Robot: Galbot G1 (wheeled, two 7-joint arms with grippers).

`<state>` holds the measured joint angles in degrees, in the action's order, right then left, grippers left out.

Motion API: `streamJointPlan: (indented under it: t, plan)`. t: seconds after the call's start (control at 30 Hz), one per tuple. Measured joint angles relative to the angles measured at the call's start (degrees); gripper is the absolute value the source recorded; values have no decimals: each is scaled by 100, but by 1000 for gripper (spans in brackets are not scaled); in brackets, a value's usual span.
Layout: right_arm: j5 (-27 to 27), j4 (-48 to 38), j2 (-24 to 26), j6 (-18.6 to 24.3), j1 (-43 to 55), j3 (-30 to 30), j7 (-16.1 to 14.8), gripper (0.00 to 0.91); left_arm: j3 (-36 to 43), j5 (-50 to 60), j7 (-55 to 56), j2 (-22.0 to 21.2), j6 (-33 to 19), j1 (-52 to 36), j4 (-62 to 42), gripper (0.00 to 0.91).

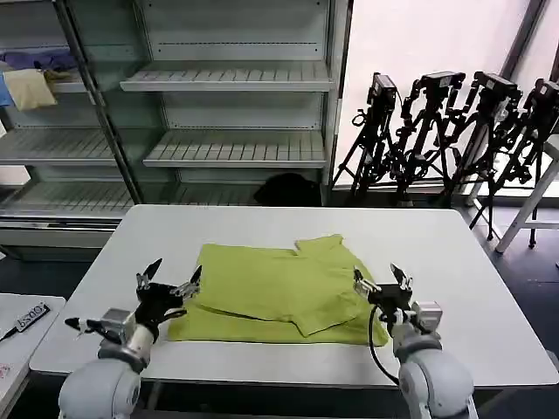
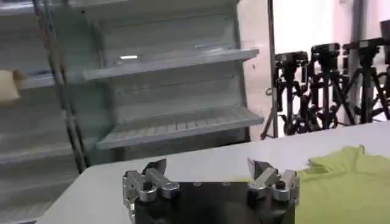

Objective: Fold and organize the clothes.

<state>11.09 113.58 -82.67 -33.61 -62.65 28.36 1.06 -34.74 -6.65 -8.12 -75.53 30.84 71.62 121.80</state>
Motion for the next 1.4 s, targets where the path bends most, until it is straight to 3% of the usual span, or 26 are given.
streamJointPlan:
  t: [0.3, 0.67, 1.4]
  plan:
    - [-48, -1335, -130, -9, 1181, -194, -88, 907, 534, -253, -195, 382, 144, -1195, -1258, 907]
    - [-186, -2578, -305, -9, 2011, -299, -144, 907, 1012, -370, -454, 491, 213, -2304, -2766, 907]
    - [-367, -3447, -389, 1, 2428, -262, -148, 907, 1038, -289, -651, 458, 233, -3138, -4403, 907]
